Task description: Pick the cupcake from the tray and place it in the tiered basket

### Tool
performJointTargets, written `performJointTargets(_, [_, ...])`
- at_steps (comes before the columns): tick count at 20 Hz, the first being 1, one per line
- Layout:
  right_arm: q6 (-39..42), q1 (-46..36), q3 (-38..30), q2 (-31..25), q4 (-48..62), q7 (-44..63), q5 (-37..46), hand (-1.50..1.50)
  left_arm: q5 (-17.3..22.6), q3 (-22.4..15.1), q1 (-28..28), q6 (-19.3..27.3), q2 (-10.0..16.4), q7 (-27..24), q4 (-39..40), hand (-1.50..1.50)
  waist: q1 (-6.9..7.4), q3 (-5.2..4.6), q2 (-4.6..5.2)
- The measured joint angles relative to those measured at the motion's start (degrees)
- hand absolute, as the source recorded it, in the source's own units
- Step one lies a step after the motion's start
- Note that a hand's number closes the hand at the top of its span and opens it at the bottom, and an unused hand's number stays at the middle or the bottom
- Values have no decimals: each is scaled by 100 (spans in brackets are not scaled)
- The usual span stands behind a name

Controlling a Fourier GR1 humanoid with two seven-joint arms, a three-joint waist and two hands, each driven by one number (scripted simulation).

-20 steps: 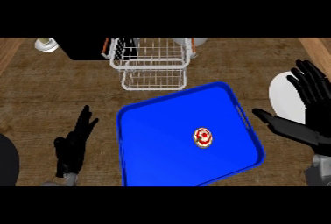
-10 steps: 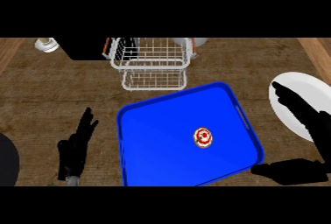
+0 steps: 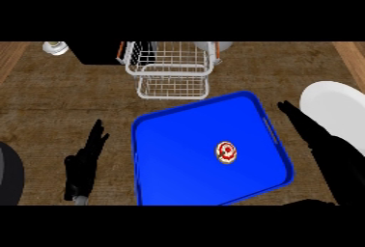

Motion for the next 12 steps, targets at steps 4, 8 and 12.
performJointTargets(4, [62,-372,551,343,259,256,526,-150,-20,64,-14,-59,-15,-50,64,0,10,7,7])
performJointTargets(8, [139,-634,1055,705,672,381,1059,-150,-62,71,-10,-67,-54,-33,71,0,15,16,5])
performJointTargets(12, [279,-719,1401,866,1108,468,1339,-150,-23,172,-28,-147,27,31,56,0,5,16,6])
